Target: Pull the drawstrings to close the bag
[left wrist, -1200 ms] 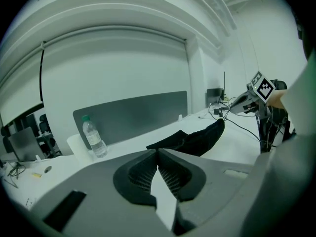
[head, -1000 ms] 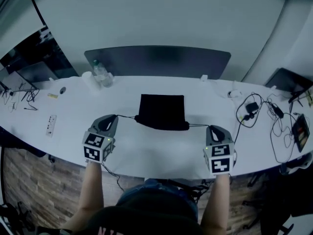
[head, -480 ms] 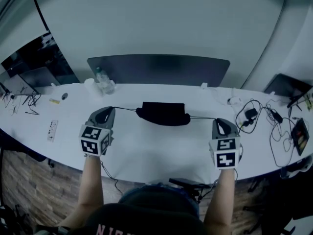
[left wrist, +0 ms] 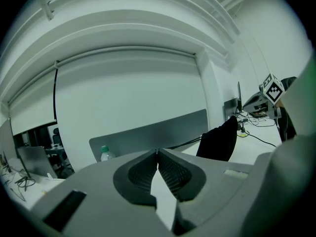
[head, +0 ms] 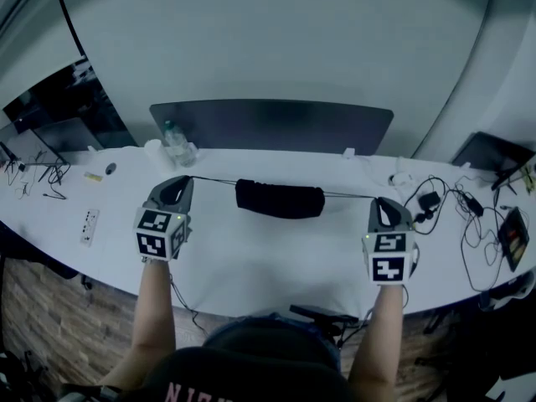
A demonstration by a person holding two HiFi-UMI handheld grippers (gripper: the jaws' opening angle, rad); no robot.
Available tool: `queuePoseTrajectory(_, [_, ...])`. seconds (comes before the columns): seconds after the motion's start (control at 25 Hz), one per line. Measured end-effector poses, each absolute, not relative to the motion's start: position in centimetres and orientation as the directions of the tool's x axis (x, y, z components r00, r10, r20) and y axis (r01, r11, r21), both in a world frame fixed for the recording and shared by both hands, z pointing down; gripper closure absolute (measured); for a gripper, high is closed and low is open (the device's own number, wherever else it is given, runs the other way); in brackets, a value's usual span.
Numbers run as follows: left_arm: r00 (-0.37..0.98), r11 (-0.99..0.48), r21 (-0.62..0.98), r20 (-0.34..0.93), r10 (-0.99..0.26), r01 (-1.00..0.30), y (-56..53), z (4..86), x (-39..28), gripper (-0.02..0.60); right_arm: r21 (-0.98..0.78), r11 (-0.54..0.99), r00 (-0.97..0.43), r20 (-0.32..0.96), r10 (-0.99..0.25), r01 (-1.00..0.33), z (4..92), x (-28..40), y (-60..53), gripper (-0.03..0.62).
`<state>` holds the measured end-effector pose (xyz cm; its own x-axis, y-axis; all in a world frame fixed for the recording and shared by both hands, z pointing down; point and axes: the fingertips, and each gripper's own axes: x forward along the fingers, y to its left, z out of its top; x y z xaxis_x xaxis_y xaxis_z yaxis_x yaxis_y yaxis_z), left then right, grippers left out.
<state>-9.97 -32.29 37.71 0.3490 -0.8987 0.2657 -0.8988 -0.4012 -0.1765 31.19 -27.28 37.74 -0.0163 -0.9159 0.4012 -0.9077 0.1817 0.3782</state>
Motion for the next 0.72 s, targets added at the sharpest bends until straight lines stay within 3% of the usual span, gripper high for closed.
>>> queuePoseTrajectory(0.72, [0.274, -0.319, -0.165, 0.246, -0.93, -0.933, -33.5, 36.8, -11.2, 0.571, 0.381, 0.064, 0.068, 0.324, -0.944, -0.922, 36.3, 34.4, -28.1, 0.586])
